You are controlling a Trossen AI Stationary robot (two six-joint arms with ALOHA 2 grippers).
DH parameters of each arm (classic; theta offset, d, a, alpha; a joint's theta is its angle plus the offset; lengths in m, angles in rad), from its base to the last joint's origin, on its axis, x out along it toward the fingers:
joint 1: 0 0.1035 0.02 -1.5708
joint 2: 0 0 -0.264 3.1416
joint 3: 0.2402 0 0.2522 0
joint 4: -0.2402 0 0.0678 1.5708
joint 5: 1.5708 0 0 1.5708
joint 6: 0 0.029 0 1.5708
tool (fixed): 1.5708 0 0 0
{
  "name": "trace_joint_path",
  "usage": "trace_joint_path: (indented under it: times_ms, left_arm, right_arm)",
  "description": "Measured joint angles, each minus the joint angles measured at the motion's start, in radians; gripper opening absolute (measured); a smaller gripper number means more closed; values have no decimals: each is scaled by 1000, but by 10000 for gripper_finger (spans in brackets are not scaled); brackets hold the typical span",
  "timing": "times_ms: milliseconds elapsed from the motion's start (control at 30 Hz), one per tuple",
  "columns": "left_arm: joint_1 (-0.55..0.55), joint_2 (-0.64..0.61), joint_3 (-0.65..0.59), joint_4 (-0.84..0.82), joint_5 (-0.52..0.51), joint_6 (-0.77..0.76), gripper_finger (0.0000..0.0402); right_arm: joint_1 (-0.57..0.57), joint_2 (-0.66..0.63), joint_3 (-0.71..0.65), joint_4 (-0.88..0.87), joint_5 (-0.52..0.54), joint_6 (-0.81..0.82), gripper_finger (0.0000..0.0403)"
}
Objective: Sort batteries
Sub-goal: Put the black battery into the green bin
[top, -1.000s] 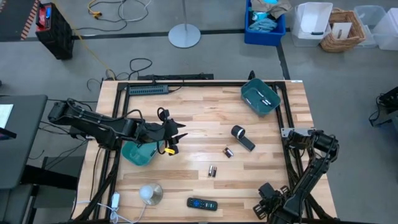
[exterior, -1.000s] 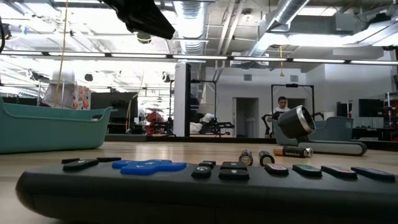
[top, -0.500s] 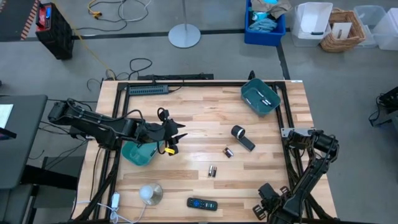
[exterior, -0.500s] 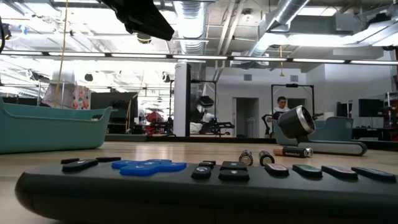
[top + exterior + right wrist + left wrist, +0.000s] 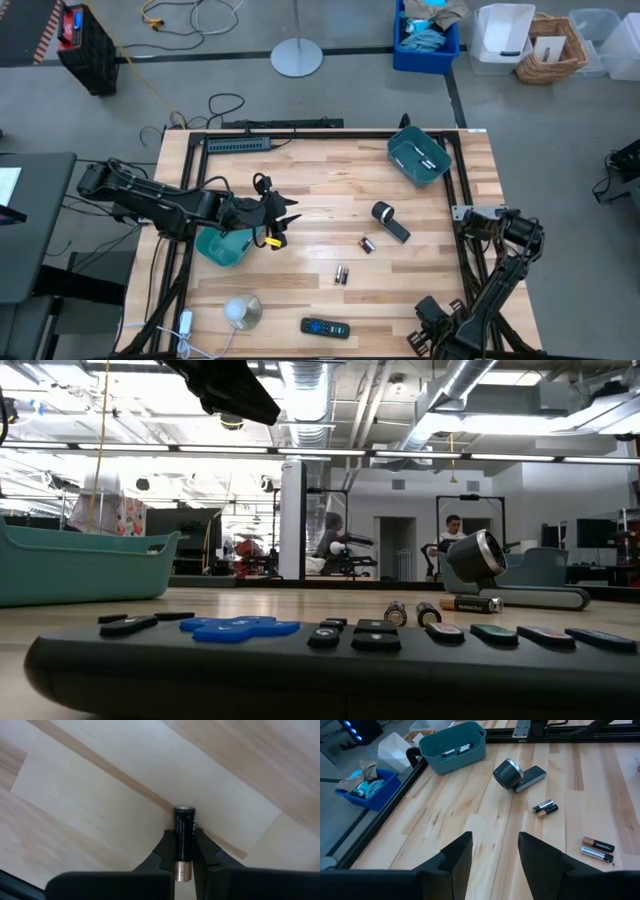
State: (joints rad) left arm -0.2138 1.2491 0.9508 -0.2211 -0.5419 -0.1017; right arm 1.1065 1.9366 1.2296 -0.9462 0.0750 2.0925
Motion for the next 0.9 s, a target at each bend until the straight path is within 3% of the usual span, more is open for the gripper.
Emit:
trace_joint_path:
  times_ms: [233, 500, 667, 900]
  left_arm:
    - [0, 0, 0, 1, 0, 0, 155]
    - [-3, 0, 0, 17, 3, -5, 155]
    - [-18, 0, 0, 78, 64, 17, 155]
    - [-31, 0, 0, 132, 69, 57, 155]
  right_arm:
    - [0, 5, 76, -149, 85, -56, 32]
    - [-42, 3, 124, -171, 216, -164, 32]
    - [-127, 3, 153, -172, 305, -355, 31]
    - [-281, 1, 223, -118, 408, -722, 31]
